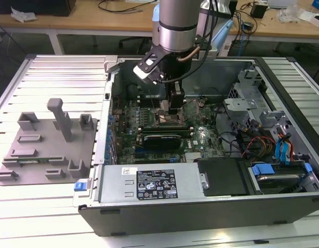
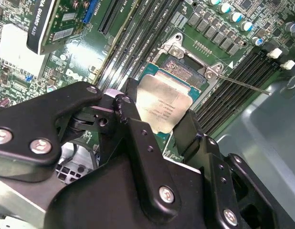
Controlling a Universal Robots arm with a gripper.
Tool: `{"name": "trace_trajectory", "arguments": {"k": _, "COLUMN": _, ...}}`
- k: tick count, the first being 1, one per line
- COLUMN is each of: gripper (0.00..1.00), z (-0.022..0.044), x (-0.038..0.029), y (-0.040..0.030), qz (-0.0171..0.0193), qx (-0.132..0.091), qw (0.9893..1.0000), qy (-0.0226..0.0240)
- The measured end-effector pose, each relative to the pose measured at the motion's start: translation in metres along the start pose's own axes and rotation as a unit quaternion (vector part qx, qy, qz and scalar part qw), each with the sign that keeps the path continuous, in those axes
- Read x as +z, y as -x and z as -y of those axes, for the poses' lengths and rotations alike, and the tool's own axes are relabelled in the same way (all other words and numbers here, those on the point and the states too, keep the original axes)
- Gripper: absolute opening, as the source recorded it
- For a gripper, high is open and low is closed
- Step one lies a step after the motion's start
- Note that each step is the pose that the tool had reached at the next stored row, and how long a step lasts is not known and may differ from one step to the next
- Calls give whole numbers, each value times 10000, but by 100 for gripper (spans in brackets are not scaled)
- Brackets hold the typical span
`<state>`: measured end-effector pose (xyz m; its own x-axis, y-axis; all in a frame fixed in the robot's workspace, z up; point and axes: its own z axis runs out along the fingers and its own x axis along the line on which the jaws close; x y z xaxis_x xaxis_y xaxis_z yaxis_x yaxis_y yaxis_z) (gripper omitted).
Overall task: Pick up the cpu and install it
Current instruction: 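Place the cpu into insertion slot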
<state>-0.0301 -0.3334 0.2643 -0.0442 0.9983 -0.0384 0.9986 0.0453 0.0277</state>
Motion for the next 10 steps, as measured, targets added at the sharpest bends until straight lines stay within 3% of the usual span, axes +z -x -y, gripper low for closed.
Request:
{"name": "trace_trajectory", "arguments": {"k": 6, "gripper": 55, "z": 7, "x": 51, "y": -7, "qz": 0, "qx": -61, "qw": 10000, "qy": 2}}
{"name": "trace_trajectory", "arguments": {"k": 10, "gripper": 55, "z": 8, "x": 92, "y": -9, "qz": 6, "qx": 232, "qw": 9997, "qy": -10}}
